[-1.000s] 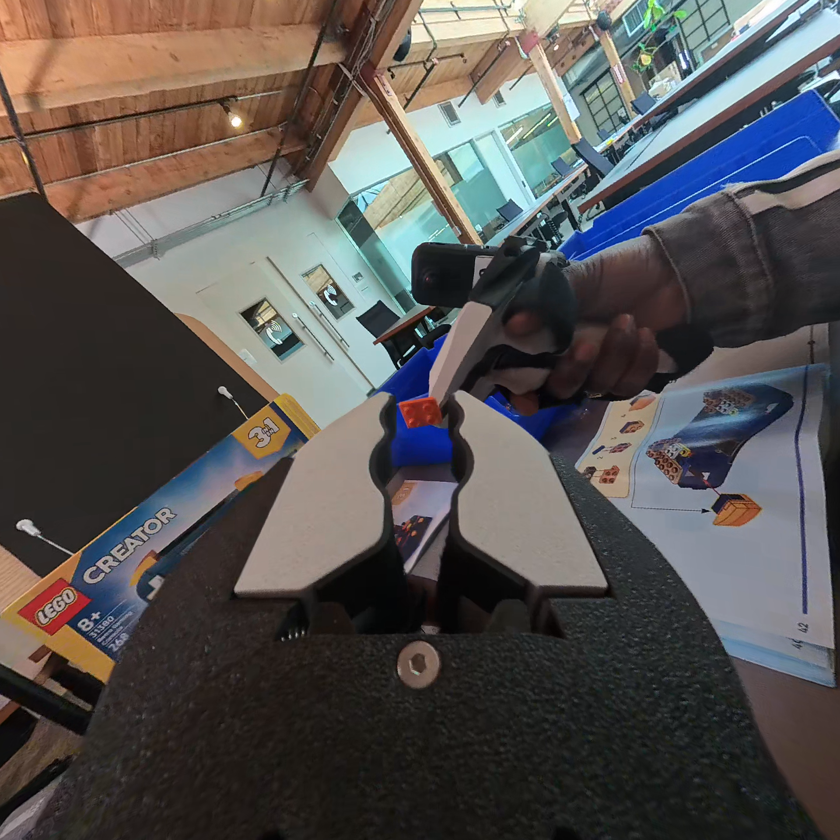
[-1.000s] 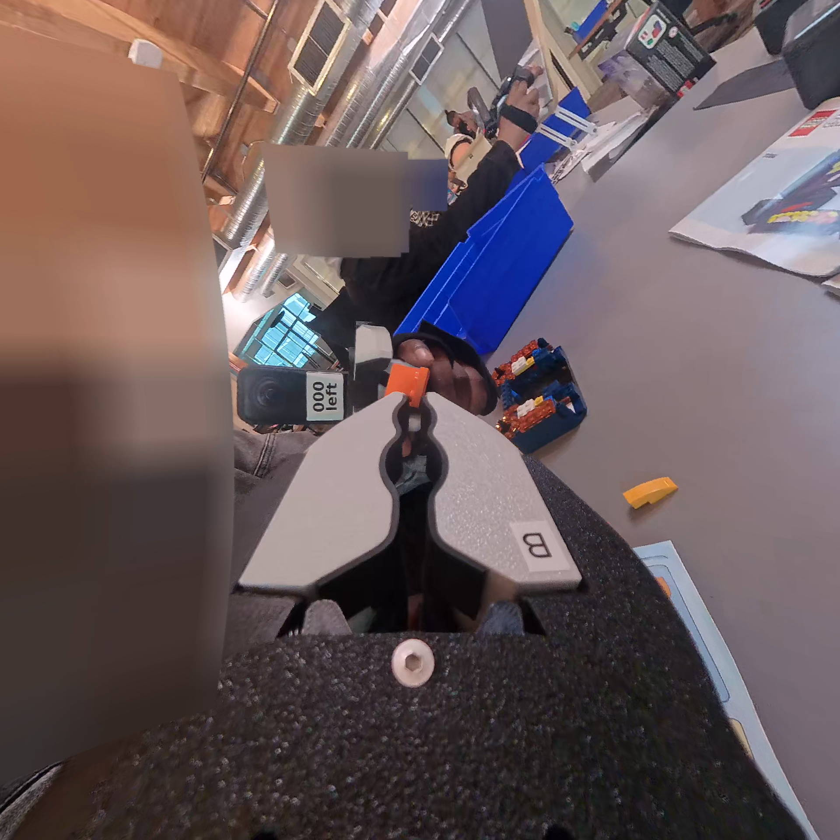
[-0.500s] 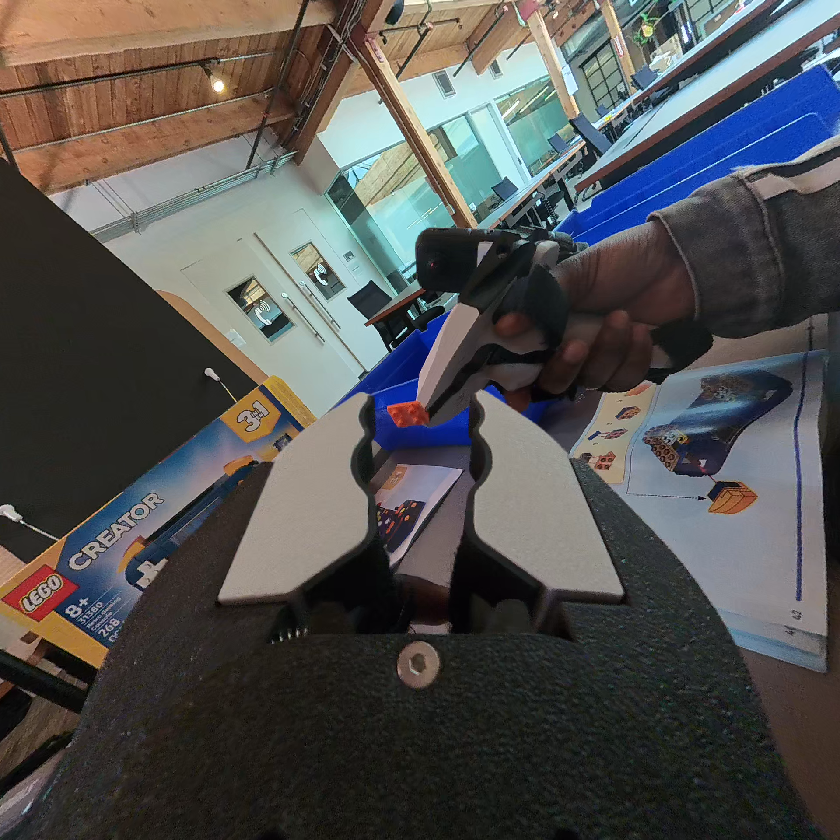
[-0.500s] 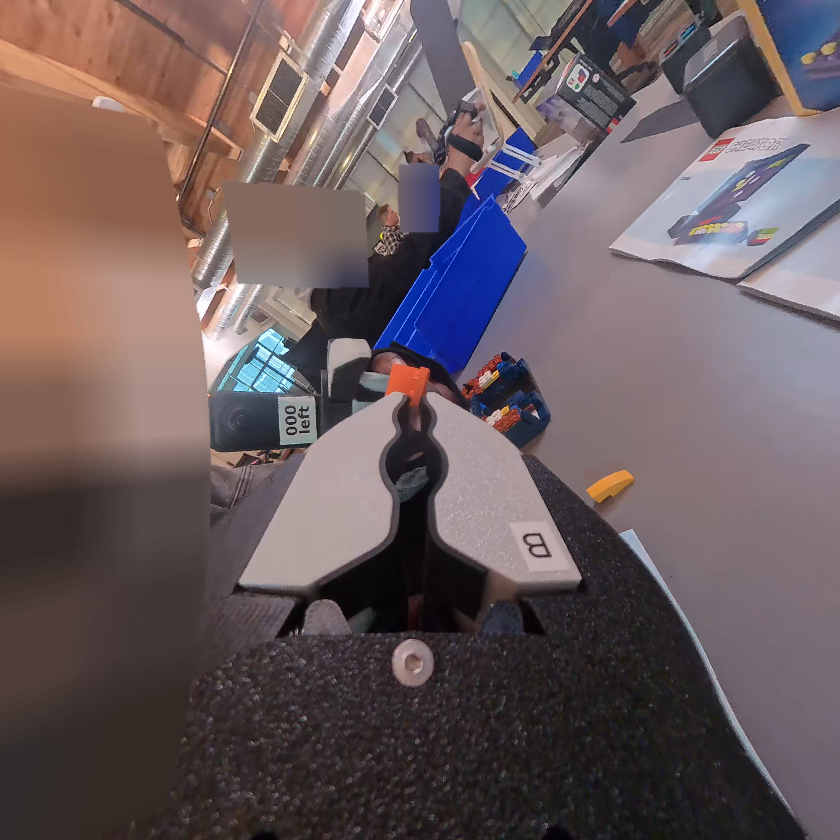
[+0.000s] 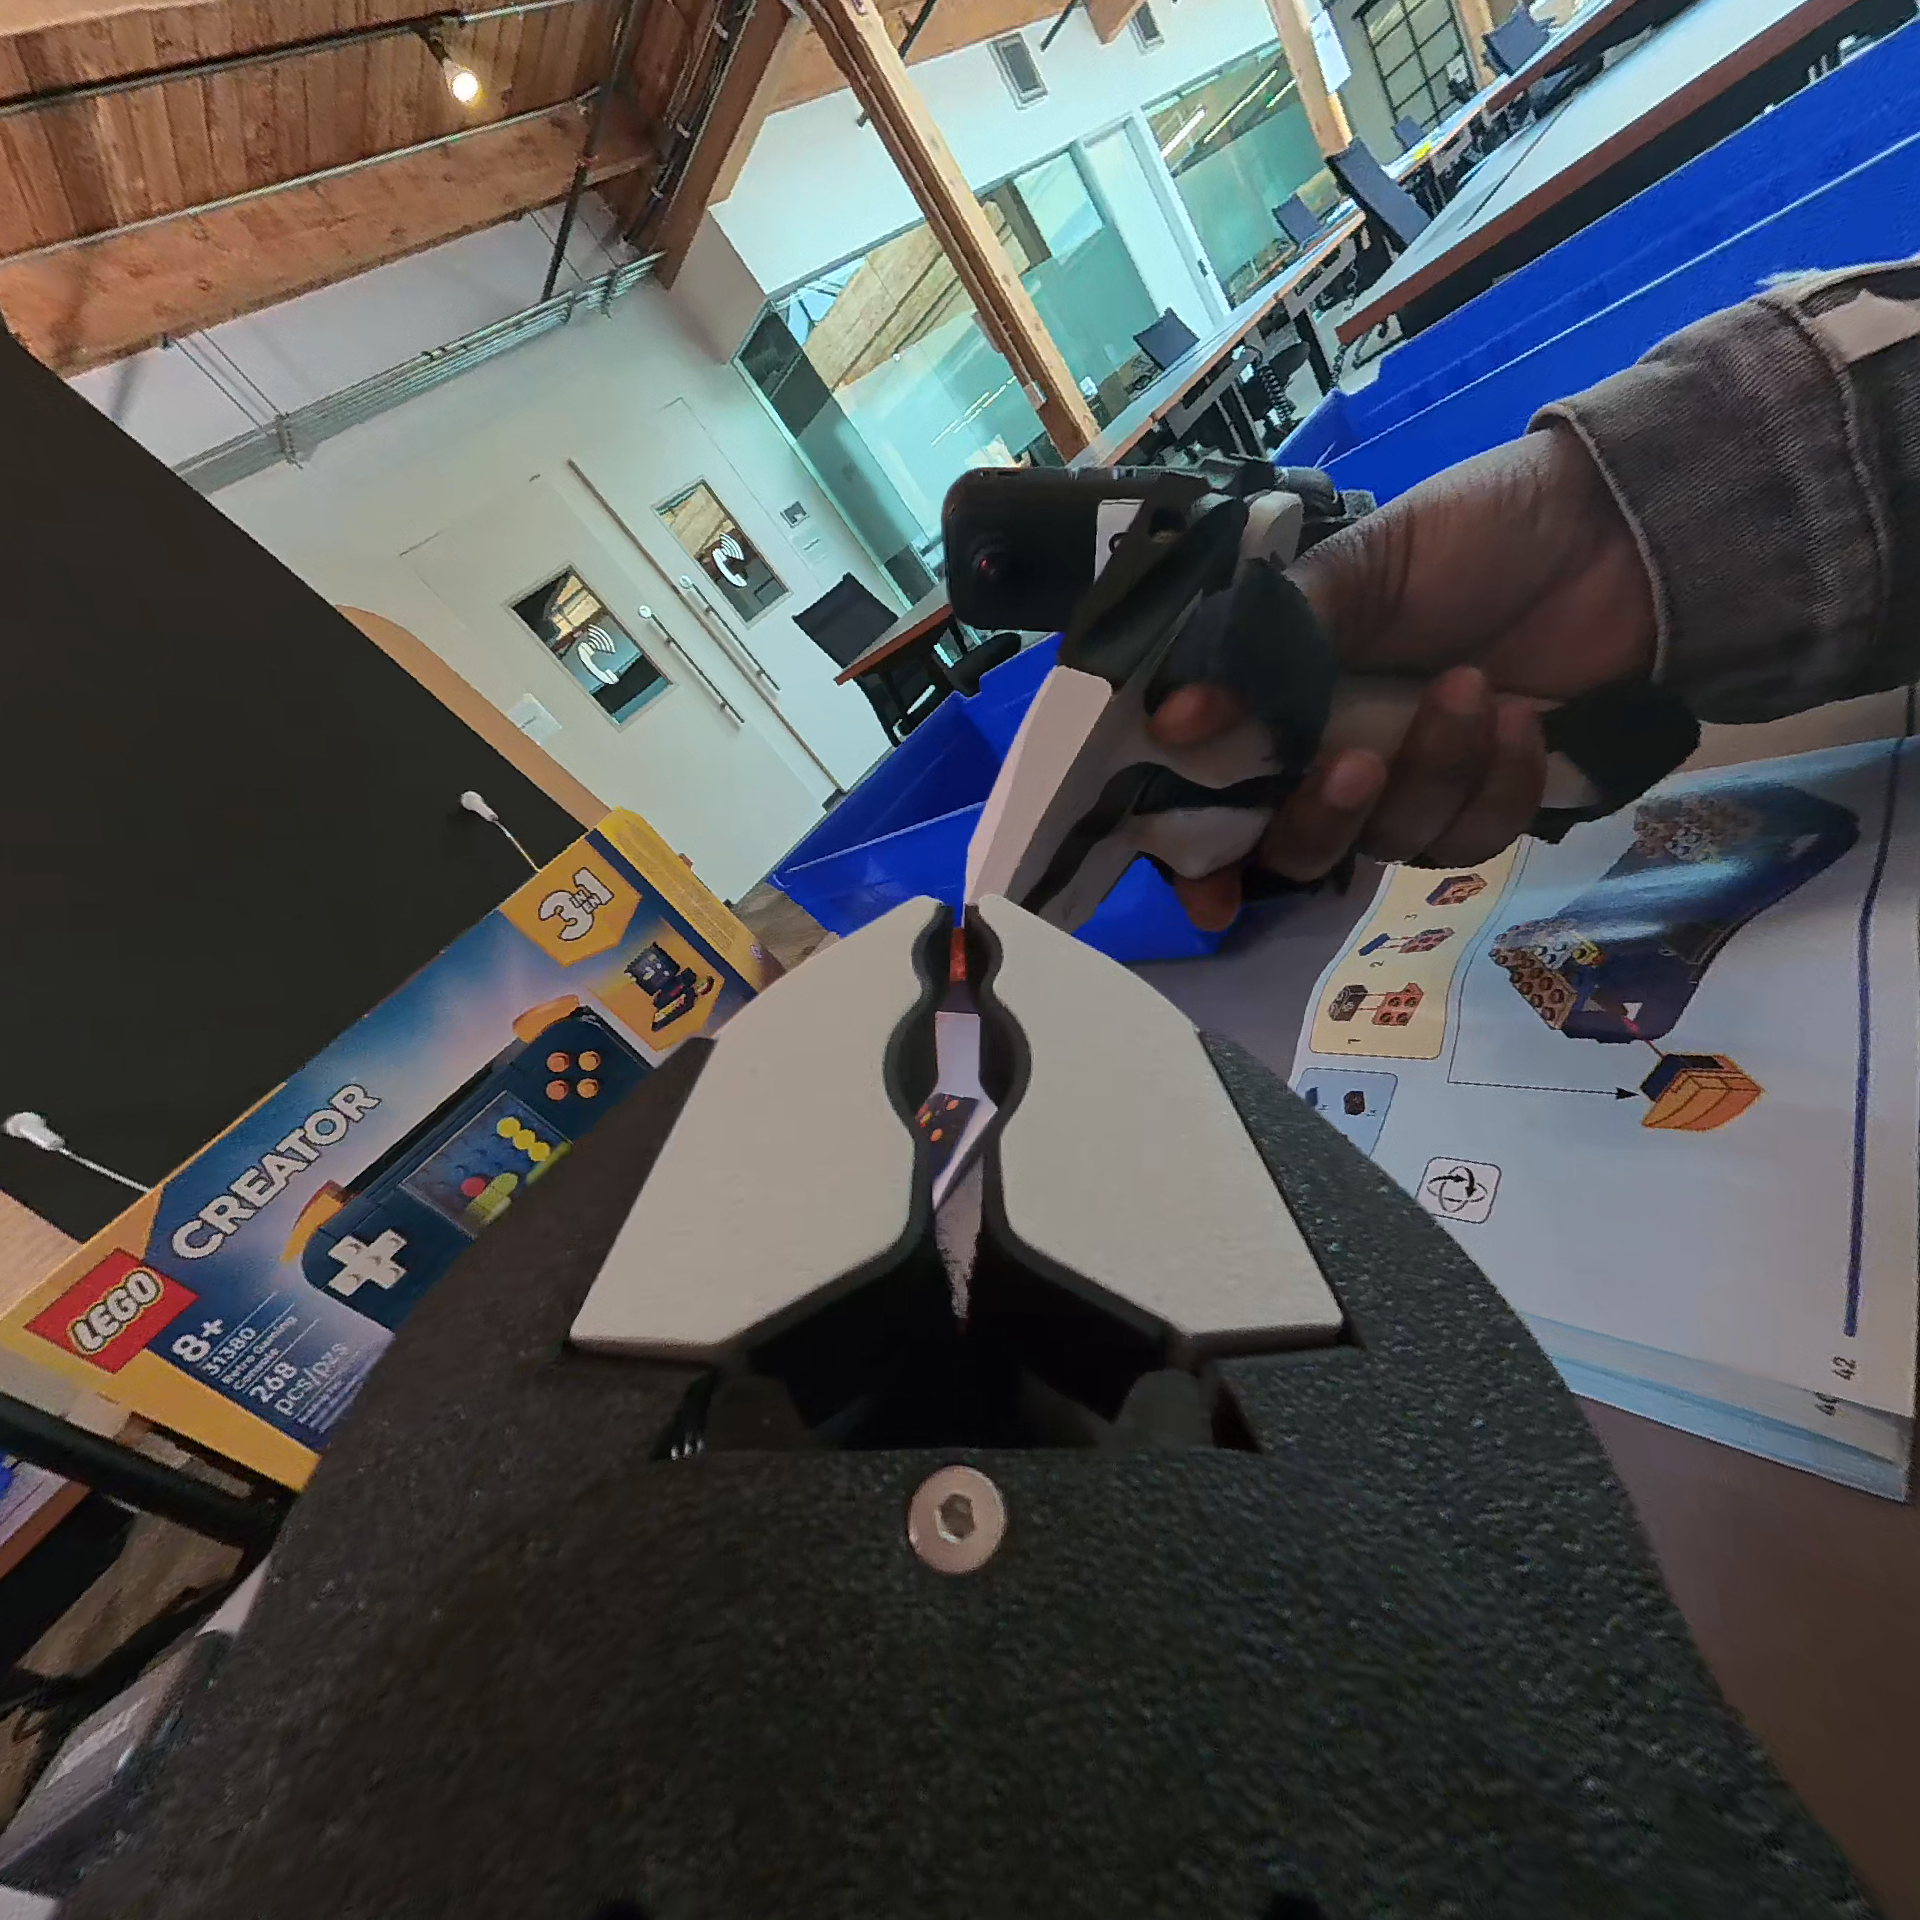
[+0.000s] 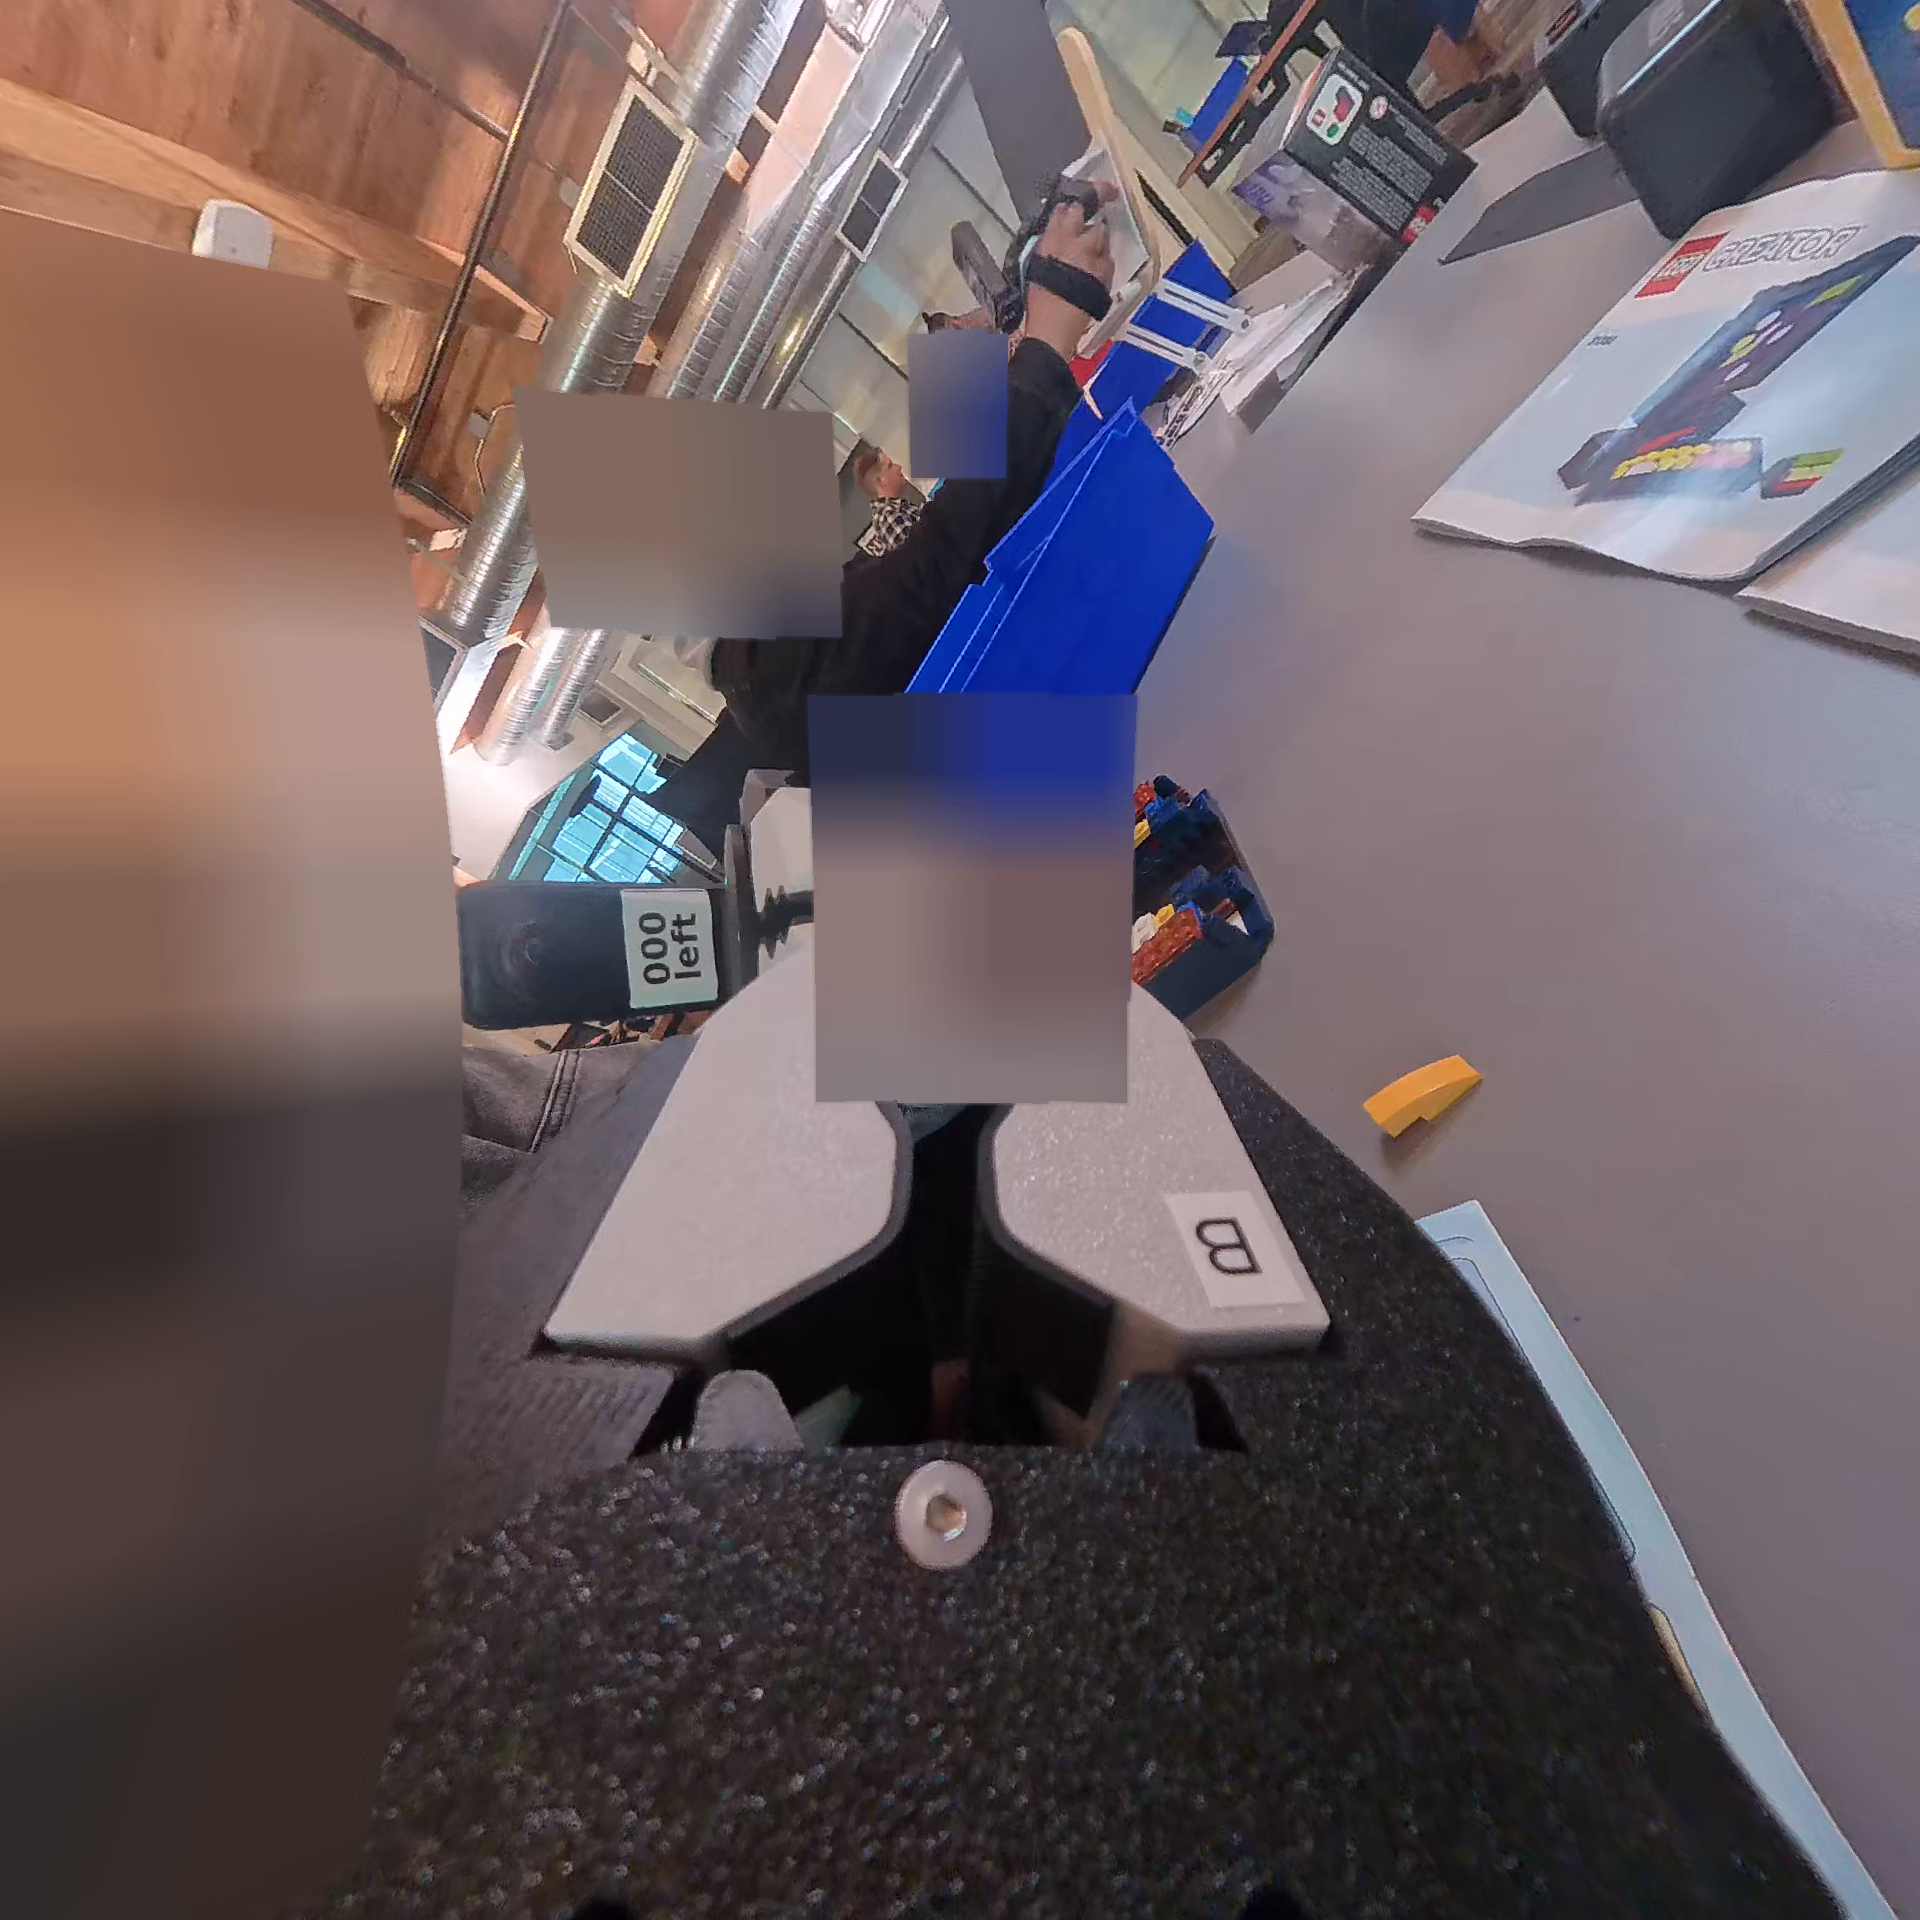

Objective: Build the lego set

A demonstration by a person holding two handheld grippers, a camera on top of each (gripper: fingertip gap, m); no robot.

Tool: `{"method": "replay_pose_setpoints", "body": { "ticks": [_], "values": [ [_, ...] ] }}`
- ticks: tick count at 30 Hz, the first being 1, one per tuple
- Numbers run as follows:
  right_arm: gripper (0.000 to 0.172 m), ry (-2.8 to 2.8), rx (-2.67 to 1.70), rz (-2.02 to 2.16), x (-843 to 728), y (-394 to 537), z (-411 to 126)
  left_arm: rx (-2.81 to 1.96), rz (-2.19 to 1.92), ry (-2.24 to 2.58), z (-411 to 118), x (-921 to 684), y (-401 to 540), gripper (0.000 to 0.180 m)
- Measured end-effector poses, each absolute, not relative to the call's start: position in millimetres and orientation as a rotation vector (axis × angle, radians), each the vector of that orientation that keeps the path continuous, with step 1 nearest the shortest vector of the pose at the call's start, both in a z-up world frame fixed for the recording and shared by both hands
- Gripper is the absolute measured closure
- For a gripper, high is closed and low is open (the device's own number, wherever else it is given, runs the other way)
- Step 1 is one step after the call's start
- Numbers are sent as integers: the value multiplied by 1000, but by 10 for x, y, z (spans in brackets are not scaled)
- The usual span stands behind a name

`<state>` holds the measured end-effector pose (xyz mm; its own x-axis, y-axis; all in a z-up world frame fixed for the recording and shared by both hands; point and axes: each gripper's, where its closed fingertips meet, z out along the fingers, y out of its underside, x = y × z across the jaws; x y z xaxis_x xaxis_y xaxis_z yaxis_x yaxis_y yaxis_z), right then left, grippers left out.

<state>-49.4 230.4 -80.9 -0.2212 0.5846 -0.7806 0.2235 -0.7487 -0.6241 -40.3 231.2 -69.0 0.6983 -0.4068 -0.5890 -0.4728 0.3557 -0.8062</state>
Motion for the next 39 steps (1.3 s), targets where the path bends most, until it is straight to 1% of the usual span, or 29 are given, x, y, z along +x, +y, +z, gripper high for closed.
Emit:
{"method": "replay_pose_setpoints", "body": {
  "ticks": [2, 4, 6, 9, 12, 17, 18, 19, 20, 22, 24, 27, 29, 32, 36, 37, 39],
  "values": [
    [168, -971, -1785, 2042, -493, 2311, -827, -1264, 51, 842, -688, -431, 2331, 171],
    [168, -960, -1771, 2068, -483, 2313, -799, -1260, 66, 840, -683, -462, 2345, 153],
    [168, -962, -1757, 2085, -469, 2308, -777, -1283, 30, 848, -711, -455, 2350, 149],
    [168, -999, -1752, 2072, -465, 2277, -774, -1295, -41, 816, -706, -457, 2350, 163],
    [168, -1009, -1749, 2064, -462, 2269, -764, -1309, -100, 815, -705, -436, 2333, 167],
    [168, -1022, -1767, 2048, -467, 2271, -806, -1355, -167, 840, -751, -434, 2327, 168],
    [168, -1021, -1771, 2044, -472, 2275, -817, -1368, -182, 851, -769, -435, 2325, 166],
    [168, -1019, -1771, 2052, -473, 2271, -818, -1378, -192, 853, -780, -440, 2326, 160],
    [168, -1021, -1773, 2060, -475, 2263, -820, -1386, -201, 865, -797, -435, 2322, 159],
    [168, -1030, -1779, 2047, -479, 2259, -836, -1393, -200, 875, -821, -423, 2322, 160],
    [168, -1035, -1777, 2048, -475, 2256, -833, -1379, -173, 870, -805, -440, 2331, 167],
    [168, -1037, -1780, 2046, -477, 2253, -839, -1389, -181, 874, -806, -441, 2325, 167],
    [168, -1041, -1793, 2031, -484, 2260, -870, -1394, -167, 871, -804, -455, 2333, 151],
    [168, -1044, -1803, 2034, -490, 2253, -888, -1397, -162, 905, -825, -435, 2310, 163],
    [168, -1069, -1817, 2007, -491, 2244, -920, -1416, -155, 927, -851, -442, 2305, 165],
    [166, -1086, -1836, 1980, -496, 2244, -951, -1434, -136, 971, -886, -454, 2289, 165],
    [143, -1114, -1877, 1872, -490, 2303, -1015, -1572, -62, 1156, -1130, -548, 2221, 165]
  ]
}}
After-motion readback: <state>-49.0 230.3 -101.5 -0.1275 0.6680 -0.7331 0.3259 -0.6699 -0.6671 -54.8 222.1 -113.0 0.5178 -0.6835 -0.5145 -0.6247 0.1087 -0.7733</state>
